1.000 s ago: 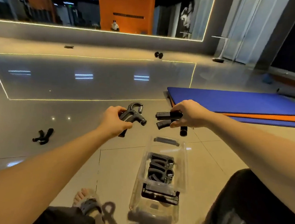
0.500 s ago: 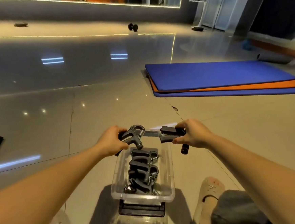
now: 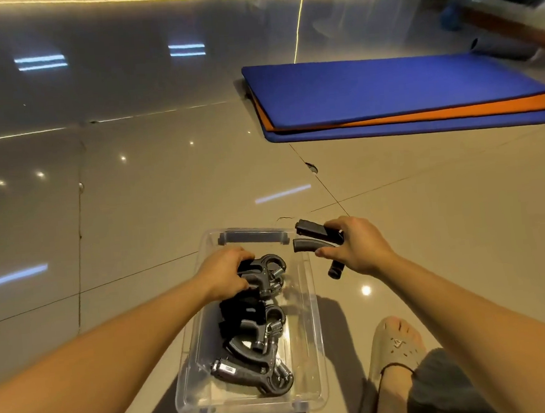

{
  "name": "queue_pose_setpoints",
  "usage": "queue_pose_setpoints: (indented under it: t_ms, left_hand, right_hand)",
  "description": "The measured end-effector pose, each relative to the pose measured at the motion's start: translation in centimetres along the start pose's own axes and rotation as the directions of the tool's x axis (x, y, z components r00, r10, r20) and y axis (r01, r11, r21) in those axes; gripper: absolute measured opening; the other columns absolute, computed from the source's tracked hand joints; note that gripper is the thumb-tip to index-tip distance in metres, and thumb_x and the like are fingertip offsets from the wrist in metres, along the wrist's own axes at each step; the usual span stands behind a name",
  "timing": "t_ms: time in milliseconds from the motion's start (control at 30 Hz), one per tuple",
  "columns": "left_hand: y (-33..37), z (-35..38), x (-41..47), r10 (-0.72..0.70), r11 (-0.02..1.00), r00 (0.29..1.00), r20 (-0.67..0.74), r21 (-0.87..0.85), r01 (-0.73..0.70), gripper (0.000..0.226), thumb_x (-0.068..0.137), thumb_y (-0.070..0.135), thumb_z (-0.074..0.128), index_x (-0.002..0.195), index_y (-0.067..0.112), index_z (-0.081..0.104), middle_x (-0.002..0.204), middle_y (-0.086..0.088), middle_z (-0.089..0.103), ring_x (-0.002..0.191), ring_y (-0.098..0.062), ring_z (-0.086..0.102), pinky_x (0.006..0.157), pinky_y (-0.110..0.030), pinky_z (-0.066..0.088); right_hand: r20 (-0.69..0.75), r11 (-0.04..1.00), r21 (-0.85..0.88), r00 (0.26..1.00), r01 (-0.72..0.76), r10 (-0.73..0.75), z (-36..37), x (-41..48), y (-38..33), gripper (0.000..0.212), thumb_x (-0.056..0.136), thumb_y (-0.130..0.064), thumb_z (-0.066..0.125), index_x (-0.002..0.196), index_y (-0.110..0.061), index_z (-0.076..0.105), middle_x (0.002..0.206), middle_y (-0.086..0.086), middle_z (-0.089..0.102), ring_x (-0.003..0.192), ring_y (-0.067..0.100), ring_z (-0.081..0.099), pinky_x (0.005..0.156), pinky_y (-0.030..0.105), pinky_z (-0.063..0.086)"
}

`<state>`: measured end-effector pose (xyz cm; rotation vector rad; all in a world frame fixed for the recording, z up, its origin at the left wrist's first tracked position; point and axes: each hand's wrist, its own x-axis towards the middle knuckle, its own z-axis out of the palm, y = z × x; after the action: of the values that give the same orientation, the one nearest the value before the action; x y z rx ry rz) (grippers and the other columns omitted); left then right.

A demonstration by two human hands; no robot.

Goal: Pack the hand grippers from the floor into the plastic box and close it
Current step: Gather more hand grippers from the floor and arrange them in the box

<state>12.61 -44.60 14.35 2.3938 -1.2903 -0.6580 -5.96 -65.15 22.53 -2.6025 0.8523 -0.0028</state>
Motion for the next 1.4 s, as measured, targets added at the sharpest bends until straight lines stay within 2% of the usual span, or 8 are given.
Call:
queue_pose_setpoints:
  t_ms: [233,500,700,1000,1067,1200,1300,1400]
  left_hand:
    - [-1.6,3.1,3.6,-0.015,1.000,0.998,0.065,-0.020,0.016,0.043,0.082,0.015,0.076,0.123,0.026,0.066,0.116,0.007,0.064,0.109,-0.015,0.059,0.096,-0.032,0.051]
    - [-2.4,6.7,5.0,-0.067,0.993,0.998,-0.019,0.093,0.068,0.062,0.079,0.008,0.069,0.138,0.026,0.059,0.127,0.006,0.063,0.124,-0.019,0.044,0.107,-0.035,0.031]
    - [-3.4,9.1,4.7,-0.104,0.984,0.988,-0.112,0.134,0.119,0.064,0.080,0.008,0.069,0.139,0.030,0.058,0.130,0.004,0.063,0.128,-0.022,0.041,0.108,-0.034,0.026]
    - [-3.0,8.3,4.5,-0.106,0.971,0.992,-0.074,0.206,0.119,0.065,0.081,0.007,0.068,0.141,0.027,0.056,0.137,0.004,0.060,0.130,-0.021,0.045,0.111,-0.037,0.031]
    - [-2.7,7.8,4.7,-0.153,0.982,0.987,-0.042,0.107,0.157,0.059,0.083,0.009,0.069,0.139,0.024,0.058,0.136,0.001,0.061,0.128,-0.022,0.049,0.111,-0.038,0.038]
    - [0.0,3.7,5.5,-0.237,0.913,0.971,-0.008,-0.344,0.220,0.041,0.090,0.011,0.066,0.130,0.022,0.063,0.131,0.000,0.065,0.116,-0.019,0.061,0.097,-0.030,0.050]
    - [2.4,-1.2,5.5,-0.208,0.894,0.959,-0.192,-0.436,0.107,0.034,0.094,0.011,0.061,0.124,0.024,0.067,0.120,0.003,0.068,0.107,-0.015,0.063,0.090,-0.030,0.050]
    - [3.9,-5.3,4.1,-0.040,0.901,0.961,-0.274,-0.427,-0.084,0.047,0.090,0.024,0.071,0.135,0.027,0.059,0.125,0.007,0.062,0.115,-0.011,0.057,0.098,-0.032,0.049]
  right_hand:
    - [0.027,0.999,0.029,0.999,0.025,-0.026,1.8,2.5,0.3,0.047,0.082,-0.043,0.080,0.121,-0.020,0.068,0.100,-0.005,0.064,0.089,0.017,0.058,0.074,0.032,0.047]
    - [0.016,0.996,0.093,1.000,0.010,-0.012,3.2,4.0,0.7,0.053,0.081,-0.047,0.079,0.126,-0.022,0.067,0.102,-0.008,0.064,0.091,0.015,0.058,0.075,0.029,0.046]
    - [0.005,0.994,0.108,0.999,0.033,-0.034,3.7,3.9,0.9,0.050,0.082,-0.046,0.078,0.125,-0.022,0.068,0.101,-0.005,0.065,0.090,0.016,0.058,0.075,0.030,0.047]
    - [-0.013,0.994,0.092,0.998,0.063,-0.062,3.5,3.7,0.7,0.053,0.081,-0.046,0.079,0.126,-0.022,0.067,0.103,-0.005,0.064,0.092,0.016,0.057,0.077,0.031,0.046]
    - [-0.017,0.994,0.072,0.997,0.077,-0.076,3.2,3.6,0.4,0.053,0.081,-0.047,0.079,0.126,-0.021,0.067,0.104,-0.004,0.065,0.093,0.017,0.057,0.078,0.033,0.048]
    - [-0.040,0.993,0.070,0.995,0.094,-0.091,2.3,3.7,-0.5,0.054,0.081,-0.046,0.079,0.127,-0.020,0.067,0.107,-0.002,0.066,0.095,0.018,0.058,0.080,0.034,0.050]
    - [-0.065,0.992,0.077,0.993,0.103,-0.098,1.7,3.8,-1.6,0.054,0.080,-0.047,0.080,0.126,-0.020,0.067,0.108,-0.001,0.067,0.097,0.020,0.060,0.083,0.037,0.052]
    - [-0.077,0.989,0.086,0.990,0.121,-0.114,1.2,3.8,-2.9,0.057,0.078,-0.048,0.081,0.125,-0.019,0.068,0.108,0.000,0.067,0.097,0.021,0.061,0.085,0.041,0.054]
